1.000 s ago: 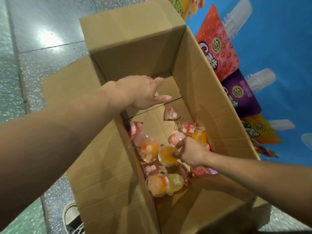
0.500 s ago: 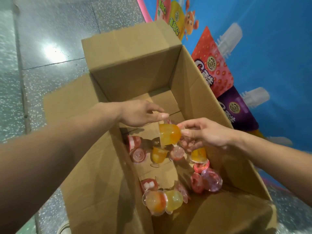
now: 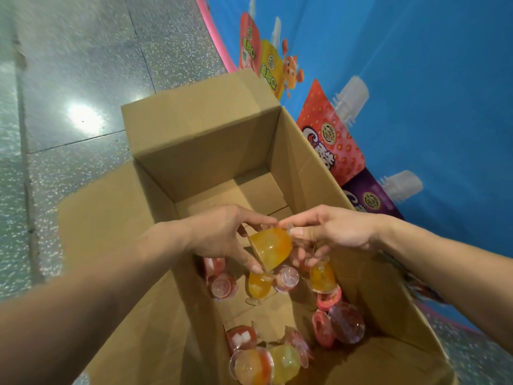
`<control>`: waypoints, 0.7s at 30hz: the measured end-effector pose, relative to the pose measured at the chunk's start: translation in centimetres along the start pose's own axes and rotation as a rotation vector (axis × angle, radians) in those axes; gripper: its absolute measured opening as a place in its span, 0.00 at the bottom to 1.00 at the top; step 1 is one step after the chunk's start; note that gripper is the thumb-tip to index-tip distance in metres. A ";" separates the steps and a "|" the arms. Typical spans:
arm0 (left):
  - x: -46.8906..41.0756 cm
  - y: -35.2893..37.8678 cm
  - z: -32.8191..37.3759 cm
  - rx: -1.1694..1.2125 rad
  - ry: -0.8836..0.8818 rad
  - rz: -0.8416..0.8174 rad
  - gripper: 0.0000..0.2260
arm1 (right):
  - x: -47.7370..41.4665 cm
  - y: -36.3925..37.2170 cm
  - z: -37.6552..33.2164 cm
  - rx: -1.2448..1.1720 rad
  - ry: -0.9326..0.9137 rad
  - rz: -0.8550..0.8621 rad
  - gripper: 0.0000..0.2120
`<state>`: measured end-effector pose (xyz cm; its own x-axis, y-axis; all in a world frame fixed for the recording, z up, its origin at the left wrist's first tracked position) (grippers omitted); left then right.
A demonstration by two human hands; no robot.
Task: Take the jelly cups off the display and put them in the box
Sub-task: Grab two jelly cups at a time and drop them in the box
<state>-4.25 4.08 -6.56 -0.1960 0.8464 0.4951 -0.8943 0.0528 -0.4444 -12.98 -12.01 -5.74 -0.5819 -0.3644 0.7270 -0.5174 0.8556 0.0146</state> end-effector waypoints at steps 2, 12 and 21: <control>-0.1 0.0 0.4 -0.014 0.034 0.024 0.39 | -0.2 0.3 -0.6 0.006 -0.005 -0.019 0.18; -0.2 0.0 0.9 -0.038 0.107 0.124 0.42 | -1.1 -0.3 -0.2 -0.162 -0.017 0.023 0.18; -0.6 -1.2 -0.5 -0.006 0.013 0.167 0.36 | -2.6 -0.8 1.4 -0.364 0.019 0.170 0.24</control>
<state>-2.92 3.76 -6.67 -0.3364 0.8506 0.4042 -0.8473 -0.0861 -0.5241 -11.91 -12.28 -8.57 -0.6265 -0.2024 0.7527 -0.1571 0.9787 0.1325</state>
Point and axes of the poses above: each hand's wrist, its own x-axis away from the middle knuckle, its own y-axis out of the palm, z = x × y, the point moved 6 cm from there along -x, towards the middle knuckle, and after that the axes turned 3 degrees about x, right-handed, at the moved point
